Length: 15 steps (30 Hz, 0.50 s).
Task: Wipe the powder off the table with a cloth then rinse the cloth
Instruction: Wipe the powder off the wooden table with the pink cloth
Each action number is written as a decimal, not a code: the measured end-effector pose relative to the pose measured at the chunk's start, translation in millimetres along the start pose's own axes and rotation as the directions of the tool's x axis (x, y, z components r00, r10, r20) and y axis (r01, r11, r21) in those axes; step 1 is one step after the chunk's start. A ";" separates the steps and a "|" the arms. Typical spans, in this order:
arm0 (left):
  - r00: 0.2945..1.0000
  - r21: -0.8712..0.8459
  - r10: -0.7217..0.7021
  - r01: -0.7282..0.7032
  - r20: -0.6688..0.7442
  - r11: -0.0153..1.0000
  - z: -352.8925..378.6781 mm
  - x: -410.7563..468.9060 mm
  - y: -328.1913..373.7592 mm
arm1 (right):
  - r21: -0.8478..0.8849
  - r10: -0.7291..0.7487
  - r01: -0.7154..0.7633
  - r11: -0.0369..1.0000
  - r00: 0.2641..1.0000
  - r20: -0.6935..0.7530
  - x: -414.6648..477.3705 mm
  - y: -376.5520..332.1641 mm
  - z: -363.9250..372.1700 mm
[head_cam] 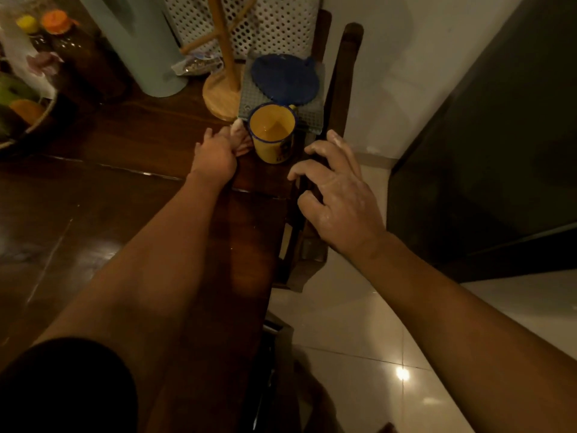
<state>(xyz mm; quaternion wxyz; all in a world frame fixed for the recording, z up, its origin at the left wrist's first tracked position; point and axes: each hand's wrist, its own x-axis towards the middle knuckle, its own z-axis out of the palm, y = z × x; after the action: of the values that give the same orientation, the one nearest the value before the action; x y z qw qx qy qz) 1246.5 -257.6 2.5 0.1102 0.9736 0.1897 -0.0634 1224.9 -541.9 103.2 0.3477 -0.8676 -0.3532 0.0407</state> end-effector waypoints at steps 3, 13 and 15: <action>1.000 0.006 0.004 -0.004 -0.021 1.000 -5.8 -21.4 11.1 | 0.013 0.005 -0.005 1.000 1.000 -0.016 -0.4 0.7 0.9; 0.997 -0.102 0.068 -0.071 -0.035 0.992 42.9 -141.1 61.8 | 0.003 -0.001 0.001 1.000 1.000 0.001 0.2 -0.5 -0.8; 0.998 -0.102 0.067 -0.067 -0.003 0.993 46.3 -137.2 73.4 | -0.010 0.002 -0.001 1.000 0.999 0.036 1.3 -0.8 -2.6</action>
<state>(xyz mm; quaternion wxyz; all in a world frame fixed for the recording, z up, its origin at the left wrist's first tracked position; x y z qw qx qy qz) 1144.7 -383.7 -5.6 0.1617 0.9725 0.1600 -0.0500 1226.3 -542.2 105.9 0.3371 -0.8686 -0.3590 0.0549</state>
